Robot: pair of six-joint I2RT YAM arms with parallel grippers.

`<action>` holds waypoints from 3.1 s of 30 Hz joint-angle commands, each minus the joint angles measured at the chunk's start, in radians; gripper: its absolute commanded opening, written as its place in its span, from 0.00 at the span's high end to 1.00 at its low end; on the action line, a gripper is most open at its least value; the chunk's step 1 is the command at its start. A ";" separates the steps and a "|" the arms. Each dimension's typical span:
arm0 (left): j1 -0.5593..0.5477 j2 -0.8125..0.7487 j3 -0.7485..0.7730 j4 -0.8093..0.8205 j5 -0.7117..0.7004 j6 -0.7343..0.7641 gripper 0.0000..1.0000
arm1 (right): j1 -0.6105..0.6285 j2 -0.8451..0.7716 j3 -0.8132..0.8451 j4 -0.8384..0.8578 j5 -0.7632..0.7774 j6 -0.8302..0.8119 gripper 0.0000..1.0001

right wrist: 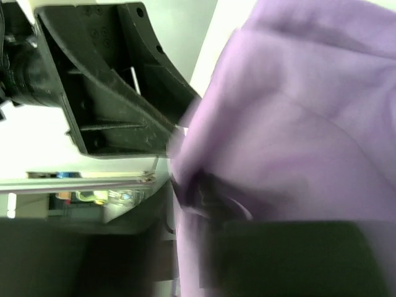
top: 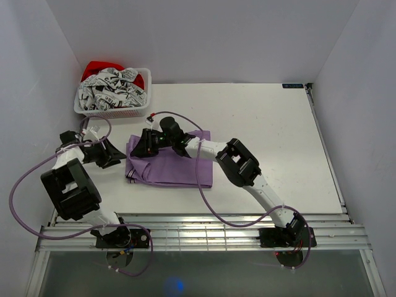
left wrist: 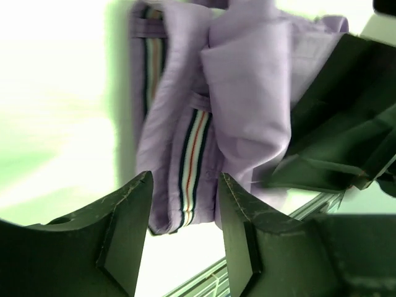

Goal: Fold and stack the trousers
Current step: Fold the trousers, then neatly place the folded trousers to the corner

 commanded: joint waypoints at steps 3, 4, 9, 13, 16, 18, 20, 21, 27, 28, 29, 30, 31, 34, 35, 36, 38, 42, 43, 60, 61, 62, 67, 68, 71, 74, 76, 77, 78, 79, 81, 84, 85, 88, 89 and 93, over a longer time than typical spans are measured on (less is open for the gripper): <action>0.097 -0.104 0.035 -0.036 0.085 0.024 0.40 | 0.009 -0.009 0.051 0.085 -0.023 -0.035 0.25; 0.100 -0.112 0.039 -0.039 0.105 0.035 0.40 | 0.007 -0.014 0.048 0.091 -0.043 -0.038 0.16; 0.103 -0.162 0.067 -0.058 0.197 0.130 0.40 | -0.029 -0.122 -0.026 0.088 -0.087 -0.109 0.12; 0.080 -0.164 0.114 -0.146 0.338 0.250 0.42 | -0.063 -0.259 -0.078 -0.042 -0.164 -0.277 0.12; 0.002 -0.167 0.153 -0.228 0.318 0.320 0.43 | -0.121 -0.368 -0.142 -0.220 -0.218 -0.473 0.12; -0.094 -0.170 0.145 -0.248 0.272 0.325 0.44 | -0.186 -0.423 -0.170 -0.333 -0.244 -0.578 0.12; -0.144 -0.166 0.116 -0.245 0.251 0.315 0.46 | -0.253 -0.460 -0.249 -0.450 -0.285 -0.688 0.09; -0.182 -0.158 0.107 -0.231 0.243 0.298 0.46 | -0.278 -0.501 -0.291 -0.464 -0.299 -0.720 0.08; -0.187 0.012 0.085 -0.194 0.263 0.193 0.50 | -0.339 -0.547 -0.417 -0.737 -0.382 -1.072 0.00; -0.179 0.034 0.081 -0.193 0.263 0.189 0.50 | -0.339 -0.543 -0.426 -0.760 -0.425 -1.090 0.03; -0.167 0.052 0.076 -0.190 0.264 0.183 0.50 | -0.338 -0.541 -0.457 -0.766 -0.445 -1.090 0.03; -0.134 0.086 0.073 -0.184 0.265 0.176 0.50 | -0.336 -0.541 -0.472 -0.762 -0.462 -1.090 0.03; -0.117 0.106 0.067 -0.180 0.266 0.169 0.50 | -0.333 -0.543 -0.487 -0.757 -0.509 -1.090 0.02; -0.054 0.193 0.067 -0.179 0.246 0.167 0.50 | -0.307 -0.546 -0.517 -0.791 -0.538 -1.149 0.00; -0.041 0.216 0.067 -0.174 0.240 0.163 0.50 | -0.299 -0.546 -0.524 -0.793 -0.540 -1.153 0.00; -0.021 0.239 0.067 -0.176 0.235 0.160 0.50 | -0.290 -0.547 -0.549 -0.788 -0.532 -1.144 0.00; -0.003 0.291 0.068 -0.168 0.257 0.150 0.50 | -0.279 -0.543 -0.589 -0.756 -0.511 -1.117 0.00; 0.009 0.316 0.105 -0.225 0.346 0.239 0.49 | -0.279 -0.488 -0.678 -0.716 -0.467 -1.061 0.00; 0.009 0.315 0.119 -0.254 0.364 0.270 0.49 | -0.282 -0.483 -0.685 -0.717 -0.454 -1.066 0.04; -0.004 0.327 0.257 -0.638 0.331 0.592 0.51 | -0.270 -0.537 -0.722 -0.645 -0.519 -1.003 0.09; -0.004 0.381 0.251 -0.635 0.318 0.598 0.53 | -0.278 -0.525 -0.728 -0.648 -0.505 -1.014 0.10; -0.003 0.408 0.231 -0.618 0.318 0.601 0.54 | -0.281 -0.502 -0.735 -0.647 -0.496 -1.024 0.11; 0.005 0.511 0.145 -0.441 0.303 0.476 0.59 | -0.356 -0.448 -0.756 -0.650 -0.408 -1.054 0.16; 0.005 0.518 0.135 -0.390 0.289 0.457 0.59 | -0.367 -0.440 -0.756 -0.662 -0.402 -1.063 0.17; 0.005 0.508 0.125 -0.372 0.272 0.452 0.59 | -0.387 -0.451 -0.735 -0.751 -0.405 -1.141 0.20; 0.005 0.467 0.168 -0.453 0.322 0.553 0.57 | -0.384 -0.509 -0.669 -0.823 -0.462 -1.231 0.21; 0.005 0.414 0.217 -0.530 0.369 0.613 0.56 | -0.387 -0.541 -0.621 -0.819 -0.485 -1.235 0.22; 0.003 0.399 0.231 -0.548 0.395 0.662 0.56 | -0.387 -0.563 -0.569 -0.781 -0.494 -1.203 0.23; 0.002 0.373 0.245 -0.565 0.448 0.679 0.56 | -0.388 -0.569 -0.545 -0.747 -0.511 -1.171 0.23; -0.001 0.364 0.271 -0.587 0.476 0.693 0.55 | -0.390 -0.576 -0.525 -0.698 -0.519 -1.129 0.23; -0.007 0.351 0.289 -0.592 0.563 0.712 0.55 | -0.393 -0.578 -0.494 -0.512 -0.520 -0.975 0.23; -0.030 0.371 0.329 -0.581 0.632 0.692 0.56 | -0.401 -0.531 -0.465 -0.287 -0.517 -0.826 0.22; -0.037 0.403 0.340 -0.556 0.666 0.677 0.56 | -0.404 -0.506 -0.449 -0.261 -0.517 -0.801 0.22; -0.055 0.466 0.363 -0.468 0.718 0.588 0.58 | -0.424 -0.397 -0.417 -0.115 -0.514 -0.675 0.23; -0.057 0.509 0.374 -0.434 0.719 0.550 0.59 | -0.428 -0.347 -0.422 -0.057 -0.508 -0.632 0.23; -0.058 0.539 0.308 -0.054 0.550 0.184 0.60 | -0.476 -0.210 -0.365 -0.004 -0.439 -0.557 0.23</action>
